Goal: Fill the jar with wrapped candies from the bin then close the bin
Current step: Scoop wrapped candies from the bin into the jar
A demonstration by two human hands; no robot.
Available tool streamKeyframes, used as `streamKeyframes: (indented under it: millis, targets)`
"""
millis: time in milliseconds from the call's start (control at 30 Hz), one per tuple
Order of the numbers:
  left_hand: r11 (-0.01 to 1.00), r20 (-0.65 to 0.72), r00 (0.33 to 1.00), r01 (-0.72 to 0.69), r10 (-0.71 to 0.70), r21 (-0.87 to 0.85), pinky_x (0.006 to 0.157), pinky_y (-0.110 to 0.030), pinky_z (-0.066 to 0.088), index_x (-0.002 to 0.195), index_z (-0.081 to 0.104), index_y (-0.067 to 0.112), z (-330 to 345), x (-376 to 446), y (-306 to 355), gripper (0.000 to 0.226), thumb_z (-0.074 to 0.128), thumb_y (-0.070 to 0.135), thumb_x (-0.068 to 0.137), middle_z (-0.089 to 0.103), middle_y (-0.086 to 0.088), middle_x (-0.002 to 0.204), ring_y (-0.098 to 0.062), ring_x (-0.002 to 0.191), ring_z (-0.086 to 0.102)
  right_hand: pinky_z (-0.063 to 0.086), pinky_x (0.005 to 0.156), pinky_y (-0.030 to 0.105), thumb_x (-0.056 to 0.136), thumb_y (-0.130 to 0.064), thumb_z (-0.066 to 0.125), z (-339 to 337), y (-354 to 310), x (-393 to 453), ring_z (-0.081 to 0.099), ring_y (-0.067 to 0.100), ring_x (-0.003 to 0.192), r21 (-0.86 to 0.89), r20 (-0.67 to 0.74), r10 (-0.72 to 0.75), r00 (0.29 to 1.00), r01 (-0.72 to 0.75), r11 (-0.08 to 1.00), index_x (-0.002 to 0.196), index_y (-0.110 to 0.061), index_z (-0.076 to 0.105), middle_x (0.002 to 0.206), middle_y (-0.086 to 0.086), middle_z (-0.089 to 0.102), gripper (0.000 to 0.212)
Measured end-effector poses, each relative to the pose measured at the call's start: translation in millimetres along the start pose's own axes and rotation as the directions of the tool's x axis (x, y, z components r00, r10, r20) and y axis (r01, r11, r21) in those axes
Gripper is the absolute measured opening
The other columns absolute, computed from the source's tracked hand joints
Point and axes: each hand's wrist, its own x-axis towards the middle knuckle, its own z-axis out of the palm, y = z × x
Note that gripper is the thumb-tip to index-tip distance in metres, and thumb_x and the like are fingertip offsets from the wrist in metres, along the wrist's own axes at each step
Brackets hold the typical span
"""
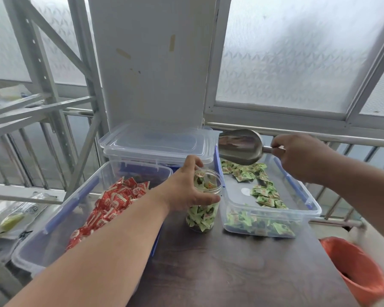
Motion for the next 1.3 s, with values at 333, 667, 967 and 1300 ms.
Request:
streamKeyframes:
  millis: [333, 667, 967, 1300]
  targets:
    - [0.999, 0.014, 0.999, -0.049, 0.049, 0.001, 0.093, -0.028, 0.06, 0.112, 0.053, 0.036, 0.3, 0.5, 1.0, 0.054, 0.096, 0.044, 0.081, 0.066, 0.005, 0.122, -0.009, 0.113, 0.067, 0.049, 0.06, 0.035, 0.098, -0.004, 0.043, 101.3, 37.0, 29.4, 0.061, 0.028, 0.071, -0.094, 0.026, 0.201, 0.979, -0.198, 0.976, 0.119, -0.007, 0.066, 0.088, 0.011, 0.059, 0.031]
    - [0.998, 0.0, 1.0, -0.018, 0.018, -0.064, 0.094, -0.027, 0.063, 0.122, 0.046, 0.038, 1.7, 1.6, 0.3, 0.067, 0.098, 0.04, 0.08, 0.063, 0.004, 0.132, -0.002, 0.124, 0.064, 0.049, 0.065, 0.031, 0.097, -0.009, 0.048, 117.3, 12.4, 47.1, 0.049, 0.019, 0.065, 0.02, 0.257, 0.164, 0.952, -0.175, 0.984, 0.092, -0.007, 0.065, 0.078, 0.003, 0.056, 0.017]
    - [0.998, 0.004, 1.0, -0.018, 0.018, -0.057, 0.1, -0.033, 0.063, 0.131, 0.041, 0.039, 1.3, 1.9, 0.1, 0.076, 0.097, 0.041, 0.08, 0.06, 0.005, 0.133, -0.004, 0.126, 0.063, 0.032, 0.04, 0.022, 0.106, -0.014, 0.041, 130.2, 11.4, 38.9, 0.045, 0.017, 0.044, 0.503, 0.685, 0.184, 0.705, -0.64, 0.581, 0.088, -0.003, 0.058, 0.069, 0.011, 0.053, 0.027]
    - [0.997, -0.014, 1.0, -0.025, 0.024, -0.069, 0.089, -0.018, 0.059, 0.139, 0.035, 0.037, 2.4, 2.5, -2.8, 0.086, 0.097, 0.043, 0.079, 0.055, 0.005, 0.135, 0.001, 0.125, 0.06, 0.029, 0.034, 0.019, 0.11, -0.017, 0.035, 101.3, 23.1, 27.4, 0.041, 0.013, 0.048, 0.683, 0.615, 0.204, 0.762, -0.643, 0.347, 0.103, -0.001, 0.062, 0.069, 0.009, 0.051, 0.032]
